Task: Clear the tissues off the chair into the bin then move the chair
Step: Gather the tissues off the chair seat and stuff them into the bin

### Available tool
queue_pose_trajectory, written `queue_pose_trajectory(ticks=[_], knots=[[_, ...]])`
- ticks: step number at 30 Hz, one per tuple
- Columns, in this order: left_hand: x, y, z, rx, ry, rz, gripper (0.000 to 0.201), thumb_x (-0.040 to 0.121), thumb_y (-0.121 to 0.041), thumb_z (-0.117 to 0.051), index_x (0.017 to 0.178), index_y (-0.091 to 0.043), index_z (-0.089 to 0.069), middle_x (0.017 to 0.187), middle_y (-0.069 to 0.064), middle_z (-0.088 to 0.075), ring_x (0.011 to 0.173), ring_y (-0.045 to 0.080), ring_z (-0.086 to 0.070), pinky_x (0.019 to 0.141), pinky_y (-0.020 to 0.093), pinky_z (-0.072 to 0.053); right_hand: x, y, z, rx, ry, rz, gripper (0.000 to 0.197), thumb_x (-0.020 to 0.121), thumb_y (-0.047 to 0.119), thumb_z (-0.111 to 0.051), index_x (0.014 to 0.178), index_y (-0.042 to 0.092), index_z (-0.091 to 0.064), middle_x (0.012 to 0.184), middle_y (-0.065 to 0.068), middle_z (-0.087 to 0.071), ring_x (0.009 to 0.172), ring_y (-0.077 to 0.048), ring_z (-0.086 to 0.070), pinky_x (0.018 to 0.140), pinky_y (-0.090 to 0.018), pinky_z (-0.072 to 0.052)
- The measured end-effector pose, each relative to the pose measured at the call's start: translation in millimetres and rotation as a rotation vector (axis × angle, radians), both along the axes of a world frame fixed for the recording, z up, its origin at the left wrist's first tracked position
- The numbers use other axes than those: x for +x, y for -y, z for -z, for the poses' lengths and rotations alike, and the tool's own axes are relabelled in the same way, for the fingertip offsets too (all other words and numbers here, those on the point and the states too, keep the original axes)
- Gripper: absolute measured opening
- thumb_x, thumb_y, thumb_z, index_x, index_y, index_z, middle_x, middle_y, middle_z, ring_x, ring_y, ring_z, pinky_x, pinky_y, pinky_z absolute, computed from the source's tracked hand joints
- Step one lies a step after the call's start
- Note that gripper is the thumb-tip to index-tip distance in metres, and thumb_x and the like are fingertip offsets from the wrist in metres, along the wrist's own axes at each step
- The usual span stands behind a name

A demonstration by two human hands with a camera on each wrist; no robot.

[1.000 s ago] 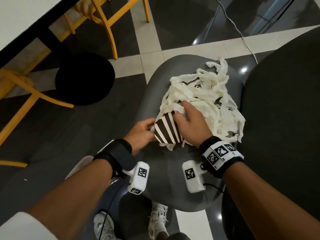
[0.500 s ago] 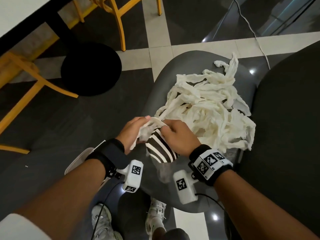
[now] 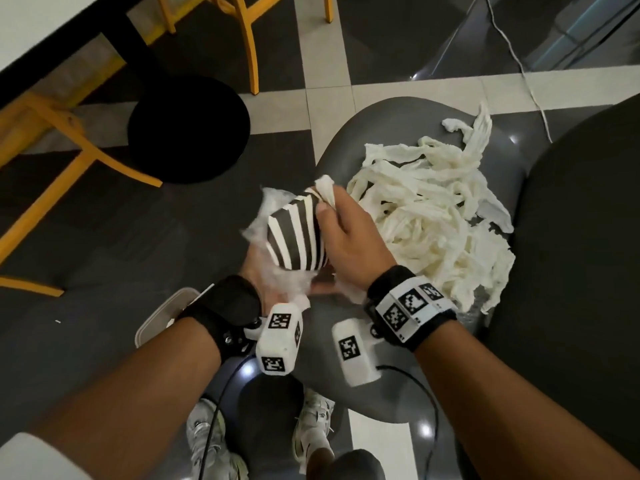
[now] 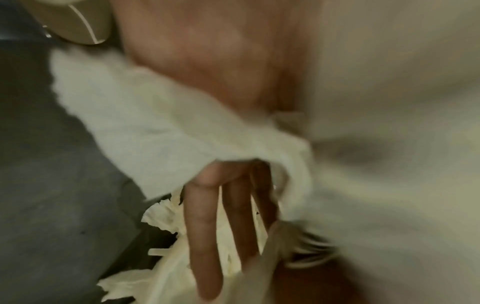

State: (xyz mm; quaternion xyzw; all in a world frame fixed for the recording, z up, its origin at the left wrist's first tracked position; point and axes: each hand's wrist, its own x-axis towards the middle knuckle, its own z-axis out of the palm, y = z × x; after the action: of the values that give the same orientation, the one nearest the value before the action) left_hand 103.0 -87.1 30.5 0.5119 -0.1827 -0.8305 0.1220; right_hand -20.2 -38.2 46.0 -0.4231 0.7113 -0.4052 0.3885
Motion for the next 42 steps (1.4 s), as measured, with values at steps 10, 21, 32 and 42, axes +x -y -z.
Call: queue_pose_trajectory(ticks=[10, 21, 32, 42], knots=[[80, 25, 7, 0.06, -0.07, 0.153, 0.048, 0.078, -0.009, -0.054, 0.125, -0.004, -0.061, 0.118, 0.026, -0.067, 0.098, 0.038, -0.069, 0.087, 0.053, -0.055, 15, -17, 43, 0.209, -0.16, -0.341, 0.071, 0.072, 0.07, -0.068, 0.126, 0.031, -0.045, 0.122, 0.012, -0.058, 0.11, -0.005, -0.056, 0.097, -0.024, -0.041], [207, 51, 18, -0.168, 0.212, 0.033, 0.033, 0.088, 0.003, -0.052, 0.112, -0.016, -0.065, 0.11, 0.026, -0.07, 0.096, 0.044, -0.07, 0.089, 0.063, -0.052, 60, -9, 50, 0.469, -0.899, -0.243, 0.028, 0.085, 0.019, -0.055, 0.112, 0.014, -0.053, 0.102, -0.009, -0.068, 0.093, -0.036, -0.067, 0.079, -0.042, -0.046], [207, 17, 10, -0.594, 0.26, 0.498, 0.029, 0.089, -0.005, -0.07, 0.114, -0.017, -0.062, 0.093, -0.012, -0.064, 0.091, -0.006, -0.067, 0.072, 0.011, -0.053, 198, 52, 1, 0.336, 0.367, -0.213, 0.043, 0.079, 0.029, -0.063, 0.121, 0.025, -0.057, 0.117, -0.004, -0.064, 0.108, -0.017, -0.064, 0.096, -0.04, -0.055], [319, 52, 50, -0.51, 0.372, -0.002, 0.02, 0.088, -0.018, -0.07, 0.107, -0.021, -0.073, 0.102, 0.002, -0.078, 0.099, 0.02, -0.074, 0.089, 0.043, -0.058, 178, 14, 119, 0.738, -0.806, -0.878, 0.05, 0.096, 0.052, -0.045, 0.141, 0.033, -0.046, 0.133, -0.004, -0.065, 0.131, -0.029, -0.053, 0.12, -0.055, -0.017]])
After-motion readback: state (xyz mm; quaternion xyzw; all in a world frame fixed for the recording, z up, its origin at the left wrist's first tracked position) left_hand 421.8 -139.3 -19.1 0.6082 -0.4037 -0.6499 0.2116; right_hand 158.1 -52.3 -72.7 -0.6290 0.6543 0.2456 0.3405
